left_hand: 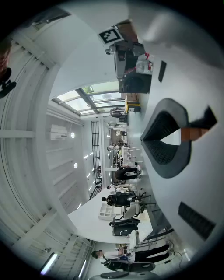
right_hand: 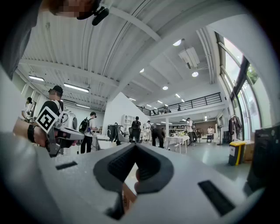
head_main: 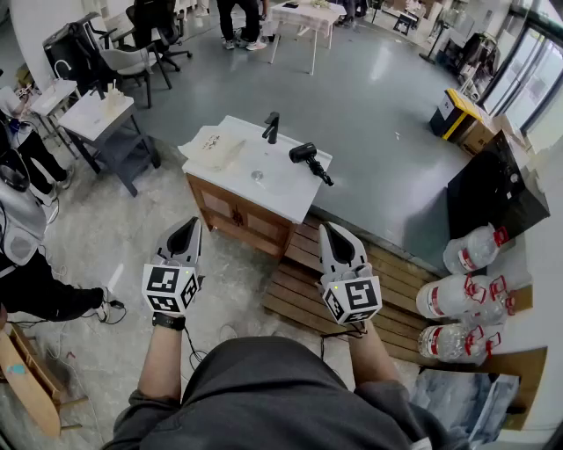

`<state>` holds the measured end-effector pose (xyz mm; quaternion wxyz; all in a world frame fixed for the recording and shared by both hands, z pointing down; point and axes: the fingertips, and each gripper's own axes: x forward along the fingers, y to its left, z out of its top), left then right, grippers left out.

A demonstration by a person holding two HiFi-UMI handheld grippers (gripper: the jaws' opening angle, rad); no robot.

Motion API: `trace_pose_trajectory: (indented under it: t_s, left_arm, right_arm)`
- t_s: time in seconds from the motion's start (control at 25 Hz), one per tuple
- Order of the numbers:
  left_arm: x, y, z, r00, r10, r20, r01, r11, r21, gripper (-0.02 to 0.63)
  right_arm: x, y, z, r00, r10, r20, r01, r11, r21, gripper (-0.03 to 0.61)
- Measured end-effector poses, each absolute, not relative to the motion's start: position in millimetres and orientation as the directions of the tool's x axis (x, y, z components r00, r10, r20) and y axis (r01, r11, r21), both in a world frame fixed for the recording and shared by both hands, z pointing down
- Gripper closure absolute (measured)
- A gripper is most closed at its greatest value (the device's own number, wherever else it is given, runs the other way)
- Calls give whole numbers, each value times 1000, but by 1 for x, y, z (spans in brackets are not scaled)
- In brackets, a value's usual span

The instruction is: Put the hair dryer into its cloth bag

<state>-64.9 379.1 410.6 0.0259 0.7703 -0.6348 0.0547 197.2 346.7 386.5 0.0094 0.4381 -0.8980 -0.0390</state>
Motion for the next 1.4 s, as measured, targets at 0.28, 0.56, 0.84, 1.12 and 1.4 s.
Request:
trace_pose_trajectory:
  t_s: [0.28,0.56,0.84,1.12,1.4]
  left_arm:
    - [-56,376,410,178,-977,118,-983,-182,-30,611]
    - [-54,375,416,137,-983,123,-989,-143,-36,611]
    - [-68,366,434,97,-985,144,-994,-102,-26,612]
    - [-103,290,447,141,-980,140,-989,-147,-32,611]
    - [-146,174,449,248,-959,135,-967,-254,-29,611]
  right_arm:
    - [211,338,387,-604,-797,-25,-797,601,62,578]
    - [217,323,400,-632,-774,-15,-774,631,52,578]
    - [203,301,417,-673,-740,-2,-739,672,47,578]
    - [172,237,428,-638,-770,11,-768,637,67,578]
    - [139,146,429,-547,-836,39,-832,548,84,577]
